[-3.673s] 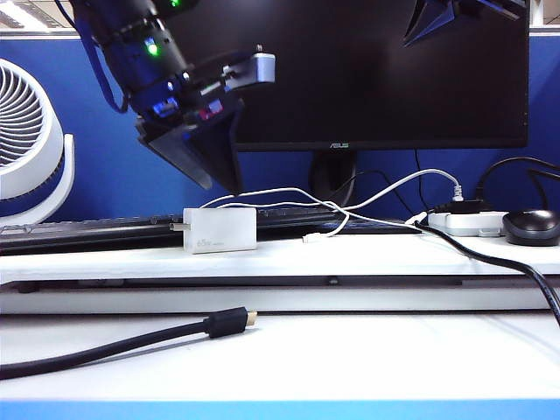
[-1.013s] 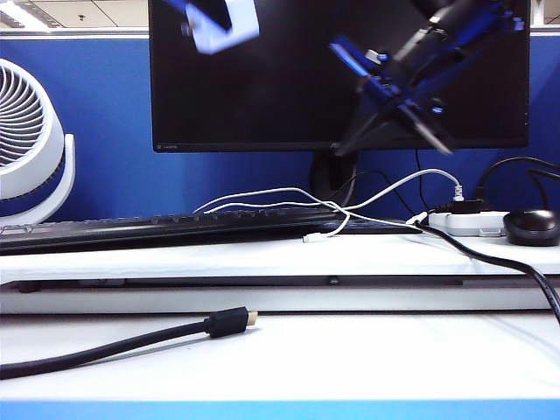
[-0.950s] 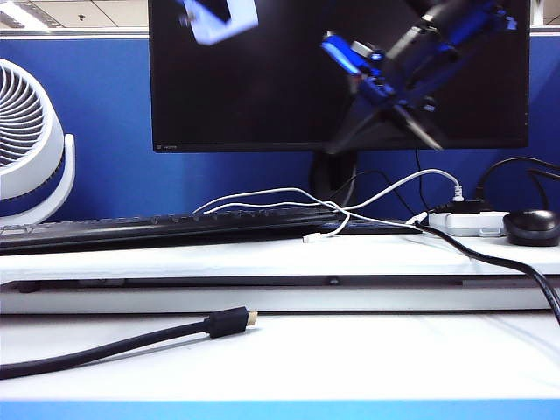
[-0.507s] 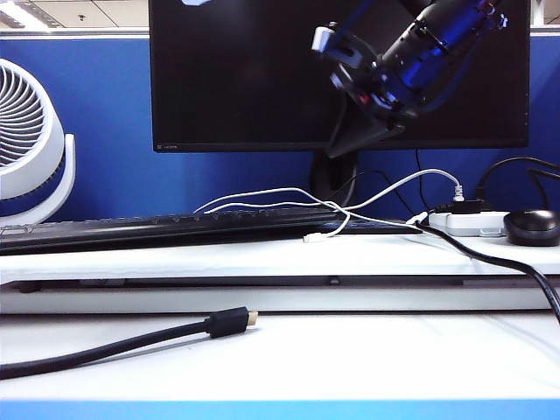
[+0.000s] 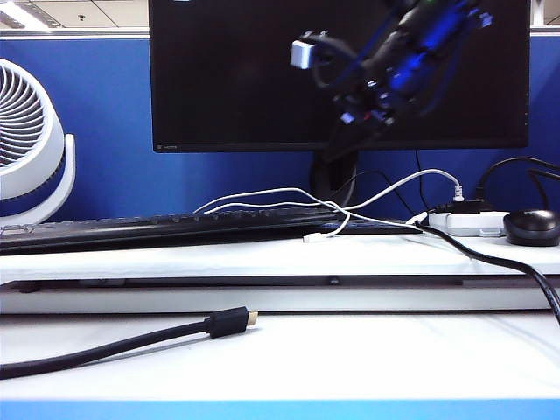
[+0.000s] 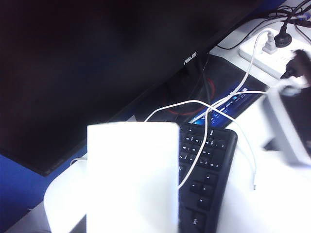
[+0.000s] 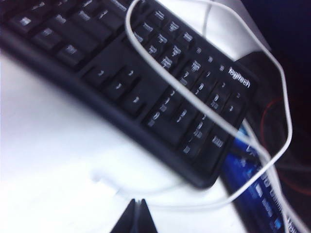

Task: Pick up the Type-C charging cable and the charging base, insert one end of the Type-C charger into the corresponding slot on the base, and finally place the plugged-in charger back on the table.

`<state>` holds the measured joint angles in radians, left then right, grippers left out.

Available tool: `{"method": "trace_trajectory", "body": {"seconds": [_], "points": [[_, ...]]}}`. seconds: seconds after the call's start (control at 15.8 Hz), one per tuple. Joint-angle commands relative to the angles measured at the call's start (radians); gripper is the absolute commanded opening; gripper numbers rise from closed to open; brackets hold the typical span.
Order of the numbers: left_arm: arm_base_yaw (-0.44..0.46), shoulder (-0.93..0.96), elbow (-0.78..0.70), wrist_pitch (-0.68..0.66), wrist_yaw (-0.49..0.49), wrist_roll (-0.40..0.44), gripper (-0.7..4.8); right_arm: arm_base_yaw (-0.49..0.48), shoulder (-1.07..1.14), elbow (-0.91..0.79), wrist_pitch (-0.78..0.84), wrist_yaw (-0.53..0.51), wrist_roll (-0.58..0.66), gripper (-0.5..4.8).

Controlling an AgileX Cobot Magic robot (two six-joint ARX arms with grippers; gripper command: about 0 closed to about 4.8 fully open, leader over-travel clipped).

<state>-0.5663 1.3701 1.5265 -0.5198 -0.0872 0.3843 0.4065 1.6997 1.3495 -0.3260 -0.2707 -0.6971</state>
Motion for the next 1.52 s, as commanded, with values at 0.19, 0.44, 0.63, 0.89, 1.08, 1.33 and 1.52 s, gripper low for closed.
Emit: {"method": "trace_trajectory", "body": {"seconds": [0.19, 0.44, 0.63, 0.89, 1.08, 1.33, 1.52], "points": [[-0.001, -0.008, 0.006, 0.019, -0.003, -0.023, 0.84, -0.001, 0.105, 0.195, -0.098, 0.006, -0.118, -0.01], [-0.001, -0.008, 0.006, 0.019, -0.003, -0.026, 0.84, 0.004, 0.178, 0.217, -0.095, -0.002, -0.165, -0.01], [-0.001, -0.008, 0.006, 0.005, -0.003, -0.026, 0.84, 0.011, 0.208, 0.216, -0.15, -0.019, -0.246, 0.08], [-0.002, -0.008, 0.006, -0.003, -0.002, -0.026, 0.84, 0.034, 0.208, 0.211, -0.251, -0.019, -0.36, 1.72], [-0.002, -0.008, 0.006, -0.003, -0.001, -0.026, 0.84, 0.034, 0.217, 0.211, -0.274, -0.007, -0.436, 1.82], [-0.002, -0.008, 0.006, -0.016, 0.002, -0.045, 0.84, 0.034, 0.259, 0.211, -0.269, -0.005, -0.438, 1.81], [-0.002, -0.008, 0.006, -0.031, 0.002, -0.045, 0.84, 0.034, 0.266, 0.212, -0.243, 0.0, -0.462, 1.81]]}}
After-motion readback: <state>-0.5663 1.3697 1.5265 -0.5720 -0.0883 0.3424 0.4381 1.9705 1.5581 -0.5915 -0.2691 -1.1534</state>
